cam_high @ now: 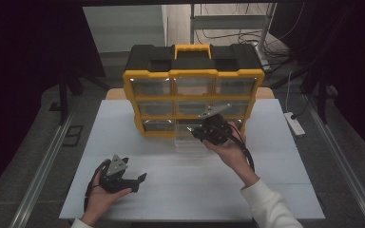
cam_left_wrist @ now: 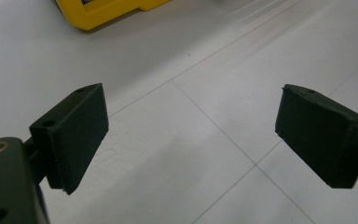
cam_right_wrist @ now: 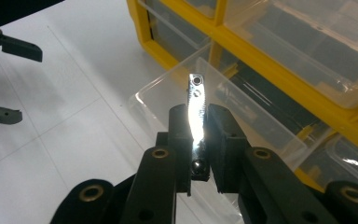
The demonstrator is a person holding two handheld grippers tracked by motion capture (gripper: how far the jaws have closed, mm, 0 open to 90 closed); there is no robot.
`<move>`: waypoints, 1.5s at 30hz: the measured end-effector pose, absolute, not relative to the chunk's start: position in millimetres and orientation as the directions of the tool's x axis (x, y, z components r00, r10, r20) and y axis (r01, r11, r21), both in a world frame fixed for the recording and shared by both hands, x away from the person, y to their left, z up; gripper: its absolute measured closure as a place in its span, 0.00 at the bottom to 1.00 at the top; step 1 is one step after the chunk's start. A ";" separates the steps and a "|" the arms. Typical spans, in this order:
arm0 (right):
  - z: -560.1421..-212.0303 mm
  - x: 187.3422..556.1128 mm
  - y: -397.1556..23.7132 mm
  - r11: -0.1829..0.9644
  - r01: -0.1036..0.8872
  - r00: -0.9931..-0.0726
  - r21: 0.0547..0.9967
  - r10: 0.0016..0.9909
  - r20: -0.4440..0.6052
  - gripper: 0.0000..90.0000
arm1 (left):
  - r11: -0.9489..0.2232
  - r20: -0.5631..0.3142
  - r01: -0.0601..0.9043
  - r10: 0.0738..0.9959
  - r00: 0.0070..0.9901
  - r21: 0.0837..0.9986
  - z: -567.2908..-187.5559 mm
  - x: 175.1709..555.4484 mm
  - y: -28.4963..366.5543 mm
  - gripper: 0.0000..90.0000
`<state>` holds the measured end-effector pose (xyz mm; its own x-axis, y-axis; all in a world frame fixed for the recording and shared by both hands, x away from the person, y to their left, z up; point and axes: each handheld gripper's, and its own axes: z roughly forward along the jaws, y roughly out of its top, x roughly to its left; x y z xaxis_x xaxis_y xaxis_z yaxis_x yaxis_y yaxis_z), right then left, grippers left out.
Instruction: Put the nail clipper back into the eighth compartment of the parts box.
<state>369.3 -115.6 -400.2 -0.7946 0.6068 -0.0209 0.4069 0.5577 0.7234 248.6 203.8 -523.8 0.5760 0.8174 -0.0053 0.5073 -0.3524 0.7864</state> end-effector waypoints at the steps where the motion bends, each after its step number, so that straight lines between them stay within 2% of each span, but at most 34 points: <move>1: -400.2 371.1 -116.8 0.557 0.404 -0.794 0.725 0.607 -0.024 0.88 | -0.352 -0.005 0.508 0.818 0.576 0.786 -523.8 248.6 203.8 0.11; 16: -406.5 397.9 -133.7 0.503 0.451 -0.750 0.738 0.661 0.008 0.88 | -0.351 -0.007 0.510 0.818 0.575 0.785 -524.1 248.5 204.0 0.11; 28: -413.9 397.8 -125.1 0.556 0.429 -0.781 0.712 0.624 -0.017 0.88 | -0.350 -0.009 0.509 0.818 0.575 0.786 -524.0 248.3 204.2 0.11; 45: -432.2 404.6 -119.3 0.598 0.450 -0.791 0.664 0.611 -0.015 0.88 | -0.348 -0.013 0.514 0.818 0.575 0.784 -524.6 249.6 205.0 0.11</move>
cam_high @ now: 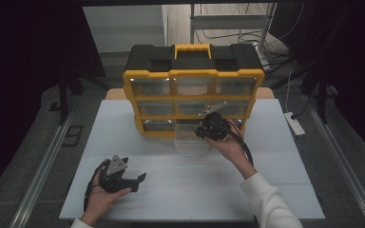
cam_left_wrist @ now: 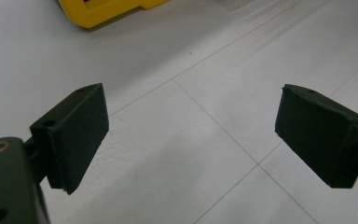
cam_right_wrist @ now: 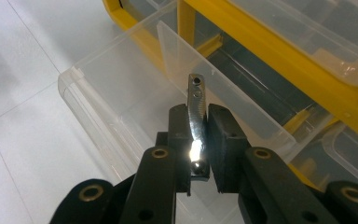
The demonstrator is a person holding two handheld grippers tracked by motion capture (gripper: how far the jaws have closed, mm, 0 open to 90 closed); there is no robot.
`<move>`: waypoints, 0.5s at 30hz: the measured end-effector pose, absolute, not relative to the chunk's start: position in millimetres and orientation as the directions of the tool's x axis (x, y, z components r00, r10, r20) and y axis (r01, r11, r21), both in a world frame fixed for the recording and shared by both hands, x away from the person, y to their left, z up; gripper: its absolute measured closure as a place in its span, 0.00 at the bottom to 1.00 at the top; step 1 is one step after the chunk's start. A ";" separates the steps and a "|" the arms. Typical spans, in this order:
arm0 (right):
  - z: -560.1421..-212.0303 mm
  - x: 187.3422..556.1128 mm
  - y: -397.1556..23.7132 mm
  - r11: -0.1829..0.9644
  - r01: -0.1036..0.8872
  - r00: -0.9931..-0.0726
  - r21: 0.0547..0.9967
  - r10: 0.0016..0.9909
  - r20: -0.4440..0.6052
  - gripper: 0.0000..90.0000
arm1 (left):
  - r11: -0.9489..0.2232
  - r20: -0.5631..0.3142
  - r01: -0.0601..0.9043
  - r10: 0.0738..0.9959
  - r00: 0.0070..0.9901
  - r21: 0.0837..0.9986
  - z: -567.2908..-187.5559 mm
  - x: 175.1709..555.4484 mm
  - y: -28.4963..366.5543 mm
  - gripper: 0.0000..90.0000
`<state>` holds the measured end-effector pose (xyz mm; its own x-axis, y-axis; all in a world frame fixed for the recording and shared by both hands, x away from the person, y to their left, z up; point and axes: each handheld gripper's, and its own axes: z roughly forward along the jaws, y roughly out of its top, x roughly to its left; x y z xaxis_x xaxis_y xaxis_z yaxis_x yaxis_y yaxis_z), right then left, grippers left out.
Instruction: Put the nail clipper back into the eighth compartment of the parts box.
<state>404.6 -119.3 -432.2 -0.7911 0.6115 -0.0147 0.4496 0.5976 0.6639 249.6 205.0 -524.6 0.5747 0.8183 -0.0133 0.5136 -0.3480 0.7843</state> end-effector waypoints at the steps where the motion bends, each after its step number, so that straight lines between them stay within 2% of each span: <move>1: -432.0 404.6 -119.7 0.597 0.449 -0.792 0.665 0.611 -0.014 0.88 | -0.346 -0.014 0.514 0.819 0.574 0.785 -524.5 249.7 204.8 0.11; 7: -430.8 404.3 -120.8 0.586 0.446 -0.795 0.677 0.607 -0.001 0.85 | -0.342 -0.018 0.514 0.820 0.572 0.787 -523.9 251.1 204.4 0.11; 8: -429.0 403.5 -121.4 0.571 0.443 -0.795 0.691 0.607 0.008 0.77 | -0.341 -0.018 0.515 0.820 0.571 0.787 -523.9 251.1 204.3 0.11; 10: -424.0 400.7 -122.3 0.541 0.444 -0.792 0.714 0.609 0.031 0.53 | -0.340 -0.019 0.516 0.821 0.571 0.786 -523.9 250.3 204.3 0.11; 11: -419.6 397.5 -123.2 0.515 0.429 -0.788 0.742 0.614 0.030 0.36 | -0.340 -0.020 0.517 0.822 0.570 0.786 -524.0 248.9 204.9 0.11; 15: -418.9 394.6 -123.4 0.500 0.432 -0.776 0.751 0.630 0.026 0.23 | -0.333 -0.022 0.519 0.826 0.563 0.787 -523.9 248.3 207.1 0.11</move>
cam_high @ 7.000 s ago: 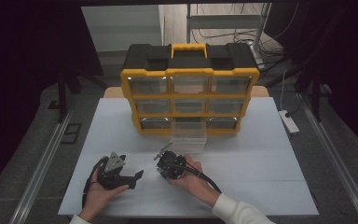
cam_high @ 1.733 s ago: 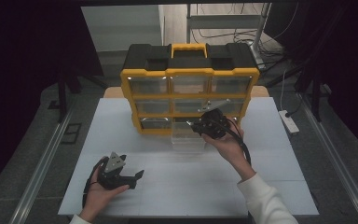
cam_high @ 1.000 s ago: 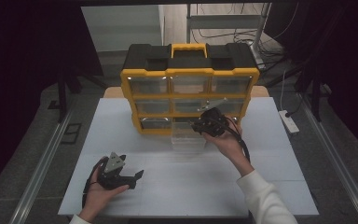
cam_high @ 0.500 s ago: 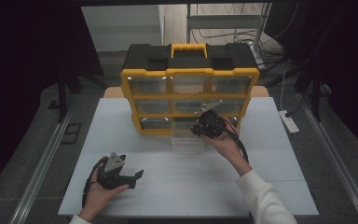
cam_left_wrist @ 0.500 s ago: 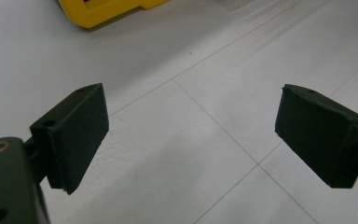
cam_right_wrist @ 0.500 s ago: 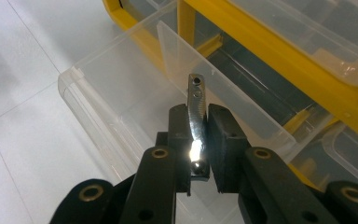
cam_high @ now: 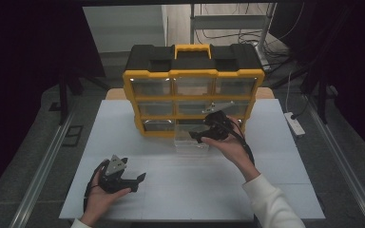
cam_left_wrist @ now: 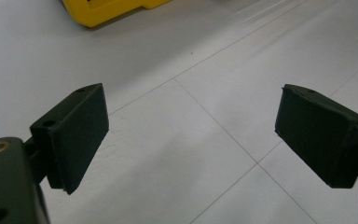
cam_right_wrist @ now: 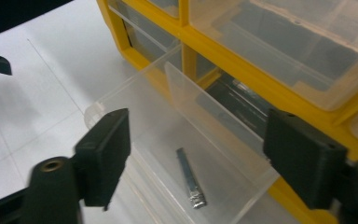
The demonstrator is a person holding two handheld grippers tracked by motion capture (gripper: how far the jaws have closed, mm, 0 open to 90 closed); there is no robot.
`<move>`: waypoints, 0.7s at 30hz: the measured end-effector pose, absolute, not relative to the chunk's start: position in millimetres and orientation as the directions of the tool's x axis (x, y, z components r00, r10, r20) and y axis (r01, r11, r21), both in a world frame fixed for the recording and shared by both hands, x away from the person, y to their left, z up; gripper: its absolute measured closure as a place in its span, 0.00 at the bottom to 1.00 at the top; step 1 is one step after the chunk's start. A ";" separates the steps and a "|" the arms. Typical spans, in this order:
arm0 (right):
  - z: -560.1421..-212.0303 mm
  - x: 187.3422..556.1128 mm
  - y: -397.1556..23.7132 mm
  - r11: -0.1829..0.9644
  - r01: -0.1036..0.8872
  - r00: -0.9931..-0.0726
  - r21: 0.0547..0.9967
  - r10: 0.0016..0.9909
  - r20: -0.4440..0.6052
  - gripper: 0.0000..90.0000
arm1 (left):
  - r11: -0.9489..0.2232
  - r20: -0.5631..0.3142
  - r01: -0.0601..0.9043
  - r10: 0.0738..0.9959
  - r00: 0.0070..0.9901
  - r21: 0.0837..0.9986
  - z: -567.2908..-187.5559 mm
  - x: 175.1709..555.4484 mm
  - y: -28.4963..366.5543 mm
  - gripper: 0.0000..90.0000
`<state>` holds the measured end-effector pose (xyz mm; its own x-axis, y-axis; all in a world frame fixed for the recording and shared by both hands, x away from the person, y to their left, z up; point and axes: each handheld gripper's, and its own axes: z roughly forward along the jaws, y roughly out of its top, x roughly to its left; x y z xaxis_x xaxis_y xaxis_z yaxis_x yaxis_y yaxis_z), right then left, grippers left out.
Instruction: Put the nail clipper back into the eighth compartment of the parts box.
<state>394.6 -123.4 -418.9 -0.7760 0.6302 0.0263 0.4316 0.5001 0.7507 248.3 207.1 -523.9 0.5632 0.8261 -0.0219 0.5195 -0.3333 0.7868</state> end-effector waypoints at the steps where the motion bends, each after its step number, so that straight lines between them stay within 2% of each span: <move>1: -418.9 394.6 -123.4 0.500 0.432 -0.776 0.751 0.630 0.026 0.23 | -0.333 -0.022 0.519 0.826 0.563 0.787 -523.9 248.3 207.1 0.11; 4: -421.0 394.5 -122.9 0.491 0.442 -0.767 0.750 0.641 0.032 0.20 | -0.334 -0.022 0.519 0.825 0.564 0.787 -524.4 249.4 206.9 0.11; 11: -419.2 390.6 -127.6 0.468 0.435 -0.768 0.770 0.639 0.045 0.21 | -0.335 -0.023 0.513 0.820 0.572 0.791 -524.0 248.5 206.5 0.11; 14: -411.2 380.4 -135.9 0.423 0.400 -0.768 0.813 0.639 0.045 0.23 | -0.331 -0.021 0.506 0.821 0.570 0.797 -522.7 247.8 207.1 0.12; 21: -405.9 356.0 -161.8 0.405 0.344 -0.781 0.847 0.624 0.018 0.22 | -0.331 -0.023 0.499 0.816 0.577 0.801 -522.4 250.2 206.2 0.12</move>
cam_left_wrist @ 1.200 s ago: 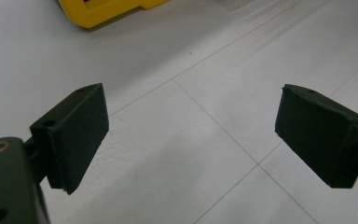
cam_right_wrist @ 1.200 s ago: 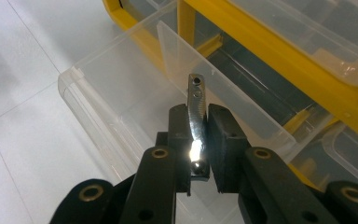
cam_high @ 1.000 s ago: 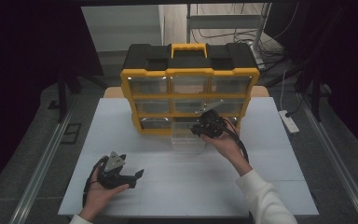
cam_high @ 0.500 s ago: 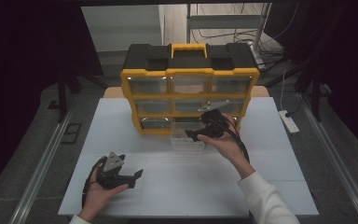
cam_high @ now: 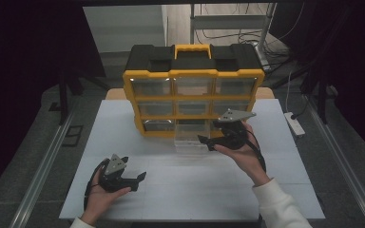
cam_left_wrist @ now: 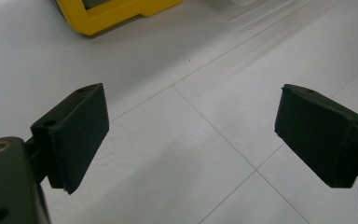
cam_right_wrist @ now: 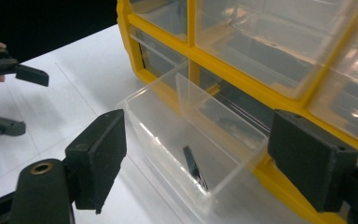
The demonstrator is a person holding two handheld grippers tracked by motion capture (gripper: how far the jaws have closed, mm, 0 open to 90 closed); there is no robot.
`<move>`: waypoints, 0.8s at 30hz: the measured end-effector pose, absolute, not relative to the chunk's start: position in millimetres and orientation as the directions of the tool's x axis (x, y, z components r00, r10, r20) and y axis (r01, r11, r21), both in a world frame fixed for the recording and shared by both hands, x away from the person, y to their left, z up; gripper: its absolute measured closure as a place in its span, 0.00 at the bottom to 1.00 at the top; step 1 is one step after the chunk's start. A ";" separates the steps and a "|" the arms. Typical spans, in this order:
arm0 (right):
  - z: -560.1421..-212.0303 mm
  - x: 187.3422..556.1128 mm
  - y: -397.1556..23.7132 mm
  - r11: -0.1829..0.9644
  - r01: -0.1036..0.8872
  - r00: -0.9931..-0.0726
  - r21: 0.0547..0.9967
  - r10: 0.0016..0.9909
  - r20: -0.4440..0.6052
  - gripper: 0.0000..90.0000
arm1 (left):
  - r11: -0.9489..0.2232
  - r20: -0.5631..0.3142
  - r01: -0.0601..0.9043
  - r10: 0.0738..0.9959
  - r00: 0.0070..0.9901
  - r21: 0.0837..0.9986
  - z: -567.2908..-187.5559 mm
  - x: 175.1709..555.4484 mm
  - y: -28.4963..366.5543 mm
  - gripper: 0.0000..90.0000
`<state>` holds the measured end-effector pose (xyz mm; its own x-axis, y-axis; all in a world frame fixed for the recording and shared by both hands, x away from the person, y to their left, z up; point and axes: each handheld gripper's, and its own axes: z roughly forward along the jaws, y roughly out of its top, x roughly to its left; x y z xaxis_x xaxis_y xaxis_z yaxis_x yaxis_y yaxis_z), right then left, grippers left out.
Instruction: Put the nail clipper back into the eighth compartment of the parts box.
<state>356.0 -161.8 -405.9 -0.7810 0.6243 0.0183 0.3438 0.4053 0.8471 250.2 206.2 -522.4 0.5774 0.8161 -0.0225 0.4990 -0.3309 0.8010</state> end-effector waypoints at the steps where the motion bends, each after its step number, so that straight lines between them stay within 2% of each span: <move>1: -406.0 352.9 -165.9 0.399 0.338 -0.781 0.852 0.624 0.017 0.22 | -0.331 -0.023 0.499 0.816 0.577 0.801 -522.4 250.2 206.2 0.12; 13: -426.5 317.7 -212.1 0.372 0.320 -0.758 0.872 0.652 0.000 0.22 | -0.334 -0.021 0.490 0.809 0.587 0.805 -520.9 250.8 204.5 0.12; 20: -452.6 297.5 -246.8 0.358 0.350 -0.723 0.866 0.691 0.007 0.20 | -0.331 -0.024 0.488 0.808 0.588 0.807 -519.9 250.7 205.0 0.12; 24: -478.5 286.0 -276.0 0.329 0.389 -0.688 0.860 0.725 0.034 0.21 | -0.331 -0.026 0.489 0.808 0.589 0.807 -519.7 252.0 204.3 0.12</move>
<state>286.0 -276.0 -478.5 -0.6875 0.7254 0.0337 0.3893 0.3290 0.8603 252.0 204.3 -519.7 0.5887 0.8079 -0.0257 0.4894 -0.3310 0.8068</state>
